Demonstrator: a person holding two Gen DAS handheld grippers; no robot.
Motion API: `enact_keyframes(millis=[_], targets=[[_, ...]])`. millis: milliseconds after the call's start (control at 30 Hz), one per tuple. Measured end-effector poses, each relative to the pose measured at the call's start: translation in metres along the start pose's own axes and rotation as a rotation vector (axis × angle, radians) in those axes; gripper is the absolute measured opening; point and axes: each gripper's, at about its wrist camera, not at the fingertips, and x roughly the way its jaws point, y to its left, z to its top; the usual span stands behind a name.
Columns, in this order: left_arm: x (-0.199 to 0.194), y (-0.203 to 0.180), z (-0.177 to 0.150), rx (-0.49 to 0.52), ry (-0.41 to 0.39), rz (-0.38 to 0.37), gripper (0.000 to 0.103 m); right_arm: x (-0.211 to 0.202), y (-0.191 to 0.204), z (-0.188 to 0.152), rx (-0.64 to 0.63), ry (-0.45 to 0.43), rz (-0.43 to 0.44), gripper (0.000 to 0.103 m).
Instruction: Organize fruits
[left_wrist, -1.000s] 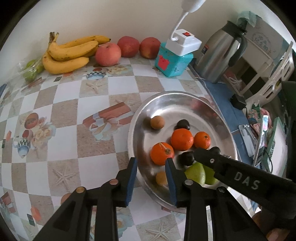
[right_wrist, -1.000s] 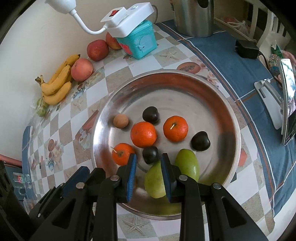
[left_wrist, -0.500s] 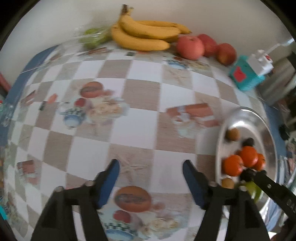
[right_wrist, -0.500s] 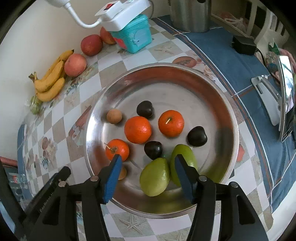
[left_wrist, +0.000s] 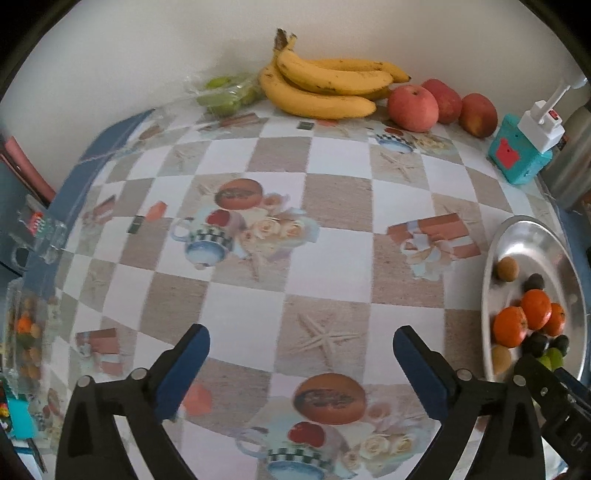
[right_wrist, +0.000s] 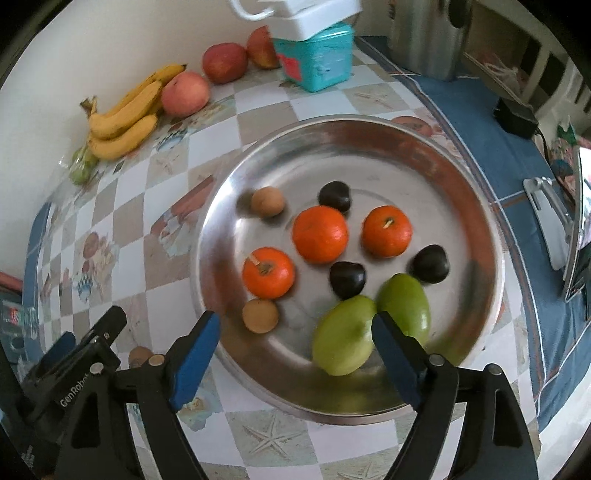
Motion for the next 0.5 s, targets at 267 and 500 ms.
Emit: enact_keyframes(millis=[267,500], targets=[[-0.012,0.019,-0.008,0.011,-0.03,0.082,0.101,-0.008,0.025,-0.018,-0.087,-0.036,0.025,0.084],[-0.027,0.037,-0.023,-0.022,-0.02,0.151,0.101,-0.015,0.03,-0.035,-0.099,-0.049,0.025,0.084]])
